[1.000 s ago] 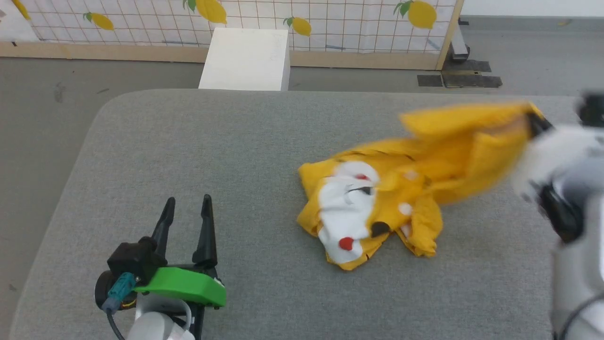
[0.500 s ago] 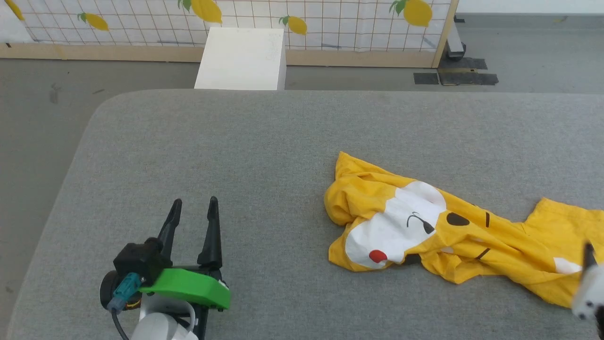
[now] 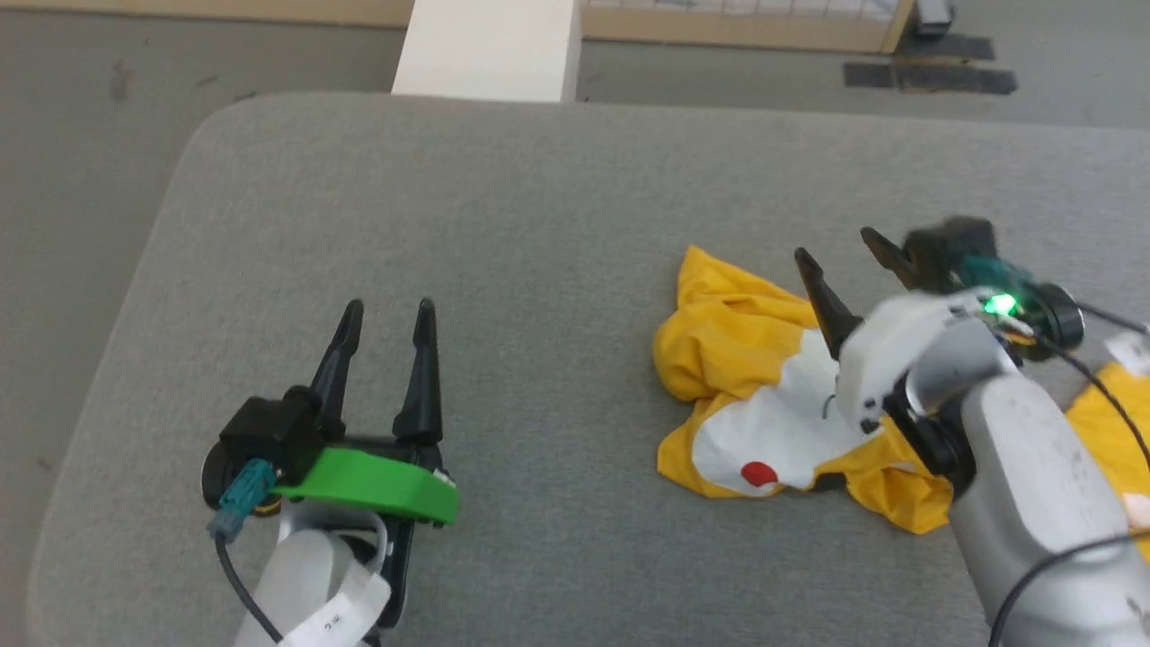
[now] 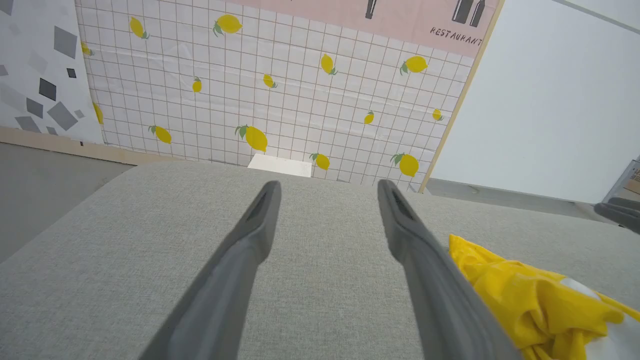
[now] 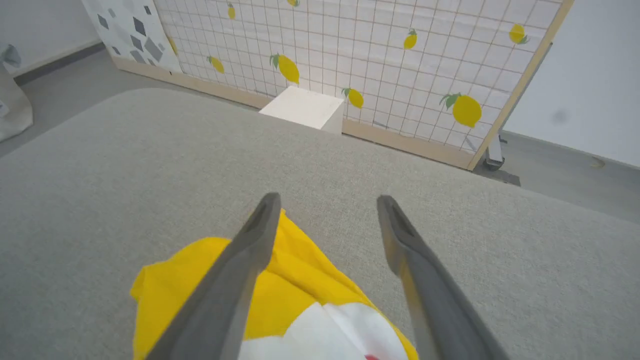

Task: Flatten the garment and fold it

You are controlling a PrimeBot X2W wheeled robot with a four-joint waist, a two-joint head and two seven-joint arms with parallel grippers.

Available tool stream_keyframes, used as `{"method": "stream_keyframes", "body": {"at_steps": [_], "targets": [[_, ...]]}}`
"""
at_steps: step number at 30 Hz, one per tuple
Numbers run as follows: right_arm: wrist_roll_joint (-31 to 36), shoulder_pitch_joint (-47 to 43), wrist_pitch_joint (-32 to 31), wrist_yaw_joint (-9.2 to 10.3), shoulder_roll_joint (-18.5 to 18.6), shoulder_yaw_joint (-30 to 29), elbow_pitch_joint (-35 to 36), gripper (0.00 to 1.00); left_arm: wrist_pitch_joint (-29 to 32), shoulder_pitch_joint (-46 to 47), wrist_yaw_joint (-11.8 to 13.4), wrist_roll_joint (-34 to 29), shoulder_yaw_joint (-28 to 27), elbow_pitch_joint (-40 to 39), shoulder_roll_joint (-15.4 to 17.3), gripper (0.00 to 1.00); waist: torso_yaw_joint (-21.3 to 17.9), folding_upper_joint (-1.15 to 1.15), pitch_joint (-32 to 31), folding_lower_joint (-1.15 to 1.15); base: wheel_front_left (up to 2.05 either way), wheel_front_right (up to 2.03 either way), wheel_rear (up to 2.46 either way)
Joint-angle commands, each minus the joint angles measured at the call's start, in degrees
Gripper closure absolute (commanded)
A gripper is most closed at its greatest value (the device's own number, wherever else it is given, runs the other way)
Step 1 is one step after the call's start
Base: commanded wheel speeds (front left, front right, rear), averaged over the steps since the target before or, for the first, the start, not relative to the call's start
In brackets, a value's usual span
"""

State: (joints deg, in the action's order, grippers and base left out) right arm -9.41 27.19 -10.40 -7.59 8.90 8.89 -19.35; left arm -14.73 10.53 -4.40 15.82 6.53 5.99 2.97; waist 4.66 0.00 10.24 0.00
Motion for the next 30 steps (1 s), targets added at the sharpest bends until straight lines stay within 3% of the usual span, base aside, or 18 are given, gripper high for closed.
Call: {"method": "stream_keyframes", "body": {"at_steps": [1,12,13,14,15,16,22,25,30], "targets": [[-0.35,2.91,-1.83,0.10,0.63,2.21,-3.29,0.00,-0.27,1.23,0.39,0.47,0.44,-0.26,-0.09,0.00,4.48,0.00,4.28,0.00,0.00,0.00,0.00],[-4.15,16.66,-25.58,0.10,3.89,13.63,-21.97,0.00,-0.27,3.59,1.52,2.58,2.89,-0.73,-0.09,0.00,9.45,0.00,8.83,0.00,0.00,0.00,0.00],[-4.99,17.07,-28.56,0.10,4.00,14.23,-22.79,0.15,-0.27,3.58,1.60,2.62,2.91,-0.71,-0.09,0.00,9.48,0.00,8.83,0.00,0.00,0.00,0.00],[-5.62,17.37,-30.38,0.10,4.14,14.76,-22.96,0.65,-0.27,3.54,1.66,2.64,2.89,-0.72,-0.09,0.00,9.46,0.00,8.84,0.00,0.00,0.00,0.00],[-6.40,17.80,-31.19,0.10,4.45,14.98,-22.53,0.90,-0.27,3.48,1.74,2.63,2.83,-0.73,-0.09,0.00,9.37,0.00,8.85,0.00,0.00,0.00,0.00],[-6.94,18.18,-30.59,0.10,4.71,14.60,-21.80,1.00,-0.27,3.45,1.83,2.61,2.76,-0.73,-0.09,0.00,9.22,0.00,8.83,0.00,0.00,0.00,0.00],[-6.16,19.43,-16.71,0.10,6.03,2.14,-18.00,1.00,-0.27,3.14,1.90,2.20,2.22,-0.50,-0.09,0.00,7.28,0.00,7.09,0.00,0.00,0.00,0.00],[-1.62,18.68,-10.69,0.10,7.43,-9.99,-18.19,1.00,-0.27,2.67,1.65,1.75,2.16,-0.30,-0.09,0.00,6.13,0.00,5.64,0.00,0.00,0.00,0.00],[9.95,13.72,-8.53,0.10,8.99,-31.71,-18.40,1.00,-0.27,1.97,1.17,1.19,2.53,0.24,-0.09,0.00,4.82,0.00,3.78,0.00,0.00,0.00,0.00]]}}
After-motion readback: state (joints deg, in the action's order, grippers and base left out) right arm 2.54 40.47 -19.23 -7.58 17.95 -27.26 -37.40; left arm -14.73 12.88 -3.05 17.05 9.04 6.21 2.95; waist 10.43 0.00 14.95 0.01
